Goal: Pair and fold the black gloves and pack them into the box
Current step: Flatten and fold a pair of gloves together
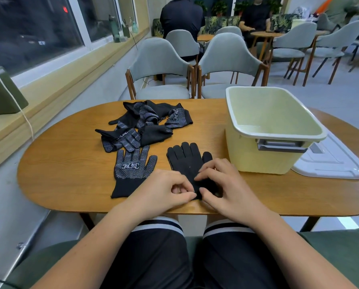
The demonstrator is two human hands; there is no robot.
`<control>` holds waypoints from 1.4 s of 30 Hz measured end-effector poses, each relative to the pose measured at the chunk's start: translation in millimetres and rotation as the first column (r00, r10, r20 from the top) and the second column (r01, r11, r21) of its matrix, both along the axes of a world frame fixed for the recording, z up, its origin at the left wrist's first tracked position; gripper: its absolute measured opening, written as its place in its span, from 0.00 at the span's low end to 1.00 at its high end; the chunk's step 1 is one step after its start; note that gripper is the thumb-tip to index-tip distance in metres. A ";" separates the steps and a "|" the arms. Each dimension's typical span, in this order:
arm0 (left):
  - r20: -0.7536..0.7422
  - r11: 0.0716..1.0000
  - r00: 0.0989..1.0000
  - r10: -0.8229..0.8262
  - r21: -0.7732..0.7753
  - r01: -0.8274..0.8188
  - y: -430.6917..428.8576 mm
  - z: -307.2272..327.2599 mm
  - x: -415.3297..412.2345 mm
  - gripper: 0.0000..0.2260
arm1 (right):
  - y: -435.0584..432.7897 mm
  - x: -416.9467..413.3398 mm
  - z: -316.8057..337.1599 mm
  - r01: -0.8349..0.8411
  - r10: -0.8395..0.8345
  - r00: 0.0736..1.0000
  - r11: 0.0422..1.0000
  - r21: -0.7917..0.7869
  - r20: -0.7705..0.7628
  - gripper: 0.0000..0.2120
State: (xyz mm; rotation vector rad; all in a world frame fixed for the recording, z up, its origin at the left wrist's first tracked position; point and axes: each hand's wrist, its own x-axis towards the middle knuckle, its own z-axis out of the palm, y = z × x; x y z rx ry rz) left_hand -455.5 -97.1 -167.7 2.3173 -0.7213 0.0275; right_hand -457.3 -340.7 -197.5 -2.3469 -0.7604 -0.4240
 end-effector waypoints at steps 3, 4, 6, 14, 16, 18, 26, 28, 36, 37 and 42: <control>-0.051 0.999 0.998 0.029 -0.016 -0.030 4.4 4.1 5.8 0.01 | 0.7 -0.7 -1.3 -0.005 0.006 0.999 1.000 -0.008 0.048 0.03; -0.067 0.998 0.996 0.059 -0.015 -0.060 6.7 5.5 10.1 0.02 | 1.0 0.0 -1.5 -0.009 0.010 0.999 1.000 -0.019 0.047 0.03; -0.088 0.987 0.983 0.159 -0.011 -0.161 12.3 5.6 23.8 0.02 | 1.3 1.4 -2.3 -0.019 0.020 0.999 0.999 -0.031 0.033 0.04; -0.045 0.859 0.858 0.512 0.049 -0.510 21.8 6.9 80.9 0.03 | 1.4 2.2 -3.8 -0.048 0.048 0.999 0.998 -0.032 -0.001 0.08; -0.063 0.847 0.845 0.531 0.075 -0.526 20.9 5.2 91.6 0.06 | 1.7 1.7 -3.5 -0.053 0.053 0.998 0.998 -0.041 -0.016 0.08; -0.083 0.842 0.839 0.538 0.084 -0.532 20.0 5.2 98.2 0.07 | 2.3 1.0 -3.5 -0.052 0.051 0.998 0.997 -0.057 -0.031 0.08; -0.233 0.847 0.835 0.498 -0.074 -0.526 20.0 4.1 95.6 0.07 | 1.3 0.1 0.0 -0.082 0.079 0.996 0.993 -0.088 -0.038 0.01; -0.274 0.851 0.828 0.489 -0.059 -0.522 20.1 4.8 93.7 0.08 | 0.8 0.0 1.1 -0.082 0.079 0.996 0.993 -0.081 -0.040 0.02; -0.290 0.870 0.839 0.461 -0.037 -0.491 18.0 9.9 91.6 0.04 | 2.5 0.9 0.5 -0.078 0.072 0.994 0.995 -0.062 -0.085 0.01; -0.277 0.865 0.840 0.467 -0.055 -0.499 17.6 10.1 92.6 0.03 | 2.7 1.2 0.3 -0.081 0.076 0.994 0.995 -0.065 -0.082 0.01; -0.237 0.858 0.831 0.504 0.026 -0.513 13.7 9.8 97.2 0.06 | 3.2 1.6 -0.2 -0.075 0.070 0.995 0.994 -0.073 -0.077 0.03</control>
